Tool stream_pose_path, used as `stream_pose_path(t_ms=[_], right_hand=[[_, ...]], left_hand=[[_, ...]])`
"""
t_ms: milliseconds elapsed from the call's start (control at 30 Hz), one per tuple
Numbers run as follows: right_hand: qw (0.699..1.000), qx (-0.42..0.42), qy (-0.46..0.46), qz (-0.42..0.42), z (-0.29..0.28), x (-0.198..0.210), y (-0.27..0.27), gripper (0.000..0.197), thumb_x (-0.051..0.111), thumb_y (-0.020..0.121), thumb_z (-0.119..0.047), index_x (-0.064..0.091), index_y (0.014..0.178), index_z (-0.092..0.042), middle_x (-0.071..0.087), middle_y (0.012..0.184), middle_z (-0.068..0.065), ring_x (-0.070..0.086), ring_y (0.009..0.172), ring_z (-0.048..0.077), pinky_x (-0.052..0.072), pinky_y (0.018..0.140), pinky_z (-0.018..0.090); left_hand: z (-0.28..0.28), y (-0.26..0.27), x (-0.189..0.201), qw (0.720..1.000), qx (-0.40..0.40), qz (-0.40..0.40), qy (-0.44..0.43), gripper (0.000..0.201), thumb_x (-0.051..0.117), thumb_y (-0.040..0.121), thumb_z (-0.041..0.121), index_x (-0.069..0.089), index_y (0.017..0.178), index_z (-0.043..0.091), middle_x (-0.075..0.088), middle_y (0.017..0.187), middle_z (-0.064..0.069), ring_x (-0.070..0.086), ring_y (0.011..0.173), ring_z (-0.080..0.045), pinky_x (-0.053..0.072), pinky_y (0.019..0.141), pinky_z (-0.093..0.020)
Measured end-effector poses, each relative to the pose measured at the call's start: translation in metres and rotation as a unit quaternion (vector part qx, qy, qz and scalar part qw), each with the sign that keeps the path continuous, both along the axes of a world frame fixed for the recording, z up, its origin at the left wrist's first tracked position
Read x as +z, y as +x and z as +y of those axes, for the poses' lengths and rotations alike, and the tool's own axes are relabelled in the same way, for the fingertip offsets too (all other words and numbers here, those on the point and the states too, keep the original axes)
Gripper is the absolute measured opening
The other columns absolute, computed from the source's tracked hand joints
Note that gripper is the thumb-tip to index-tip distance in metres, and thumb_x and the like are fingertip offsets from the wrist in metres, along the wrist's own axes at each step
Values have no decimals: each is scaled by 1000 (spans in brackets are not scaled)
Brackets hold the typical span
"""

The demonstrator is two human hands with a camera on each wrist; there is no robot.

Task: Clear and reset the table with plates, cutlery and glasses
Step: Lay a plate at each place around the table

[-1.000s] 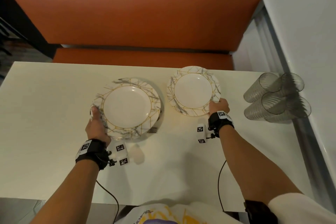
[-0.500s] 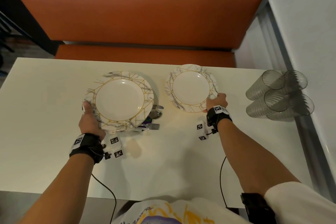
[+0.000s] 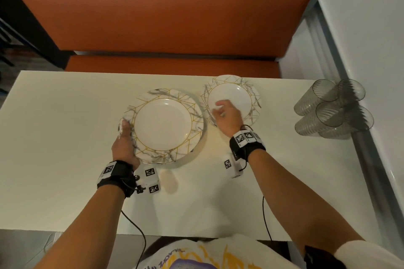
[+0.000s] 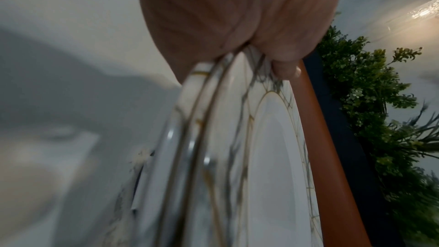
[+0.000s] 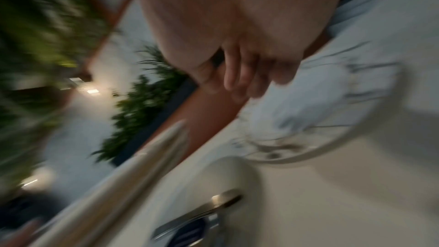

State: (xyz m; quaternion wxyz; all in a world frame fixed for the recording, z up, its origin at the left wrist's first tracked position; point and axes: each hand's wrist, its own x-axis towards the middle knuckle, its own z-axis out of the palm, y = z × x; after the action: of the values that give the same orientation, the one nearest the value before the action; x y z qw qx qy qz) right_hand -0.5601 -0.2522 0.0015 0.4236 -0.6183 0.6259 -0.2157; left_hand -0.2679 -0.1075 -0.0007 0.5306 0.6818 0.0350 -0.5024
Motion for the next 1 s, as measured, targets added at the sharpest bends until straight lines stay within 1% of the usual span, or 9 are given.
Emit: stream_pose_path(t_ms=[100, 200, 367, 500, 667, 733, 800, 900, 1000], right_hand=[[996, 78, 36, 22, 14, 13, 31, 74, 74, 80, -58, 51, 136, -16, 61, 122, 1, 59, 109, 17, 51, 90, 31], [994, 77, 26, 74, 23, 16, 31, 73, 82, 78, -43, 49, 136, -13, 60, 127, 7, 59, 115, 24, 50, 92, 31], [997, -53, 24, 41, 55, 24, -3, 58, 74, 88, -26, 47, 137, -11, 57, 127, 6, 56, 104, 21, 44, 84, 26], [983, -176, 43, -22, 94, 18, -50, 44, 65, 93, -23, 49, 134, -18, 60, 128, 5, 61, 104, 22, 50, 89, 33], [942, -330, 37, -38, 164, -18, -112, 44, 63, 94, -26, 50, 135, -18, 62, 128, 5, 62, 109, 23, 53, 92, 36], [921, -384, 50, -38, 193, -33, -128, 47, 62, 94, -24, 49, 138, -15, 62, 130, 6, 62, 110, 24, 52, 90, 33], [903, -423, 60, -39, 217, -45, -133, 47, 62, 94, -21, 49, 138, -13, 62, 131, 8, 62, 113, 27, 52, 94, 35], [884, -460, 65, -41, 243, -61, -129, 43, 63, 94, -21, 50, 134, -16, 64, 128, 10, 63, 110, 29, 53, 96, 41], [871, -482, 80, -40, 260, -70, -123, 40, 62, 94, -20, 51, 132, -17, 65, 125, 11, 64, 106, 29, 54, 92, 40]], left_hand=[[1, -13, 8, 999, -47, 17, -2, 77, 73, 64, 86, 71, 120, 33, 79, 114, -3, 73, 108, -34, 56, 92, -64], [12, -22, 13, 996, -69, 43, -27, 68, 65, 77, 82, 71, 123, 32, 78, 115, -2, 74, 107, -29, 58, 91, -56], [40, -8, 0, 995, -100, 17, 20, 82, 64, 68, 89, 70, 122, 28, 79, 113, -5, 74, 107, -36, 56, 90, -66], [65, -15, 5, 991, -115, -52, 43, 73, 56, 85, 79, 65, 126, 19, 75, 110, -4, 71, 94, -26, 60, 72, -40], [98, -7, -5, 989, -112, -88, 42, 72, 54, 92, 73, 61, 127, 10, 66, 90, 0, 62, 75, -15, 52, 64, -29], [112, -2, -9, 987, -115, -97, 53, 69, 52, 95, 69, 61, 123, 7, 58, 84, 2, 55, 69, -13, 50, 65, -30], [125, 4, -11, 989, -108, -86, 61, 64, 56, 94, 68, 62, 120, 10, 59, 85, 1, 58, 72, -17, 51, 65, -33], [140, 14, -21, 987, -107, -102, 64, 77, 55, 92, 71, 55, 140, 11, 55, 90, 7, 54, 76, -16, 46, 68, -33], [147, 19, -25, 987, -114, -99, 61, 79, 54, 93, 70, 51, 145, 12, 53, 90, 9, 55, 81, -18, 46, 70, -35]])
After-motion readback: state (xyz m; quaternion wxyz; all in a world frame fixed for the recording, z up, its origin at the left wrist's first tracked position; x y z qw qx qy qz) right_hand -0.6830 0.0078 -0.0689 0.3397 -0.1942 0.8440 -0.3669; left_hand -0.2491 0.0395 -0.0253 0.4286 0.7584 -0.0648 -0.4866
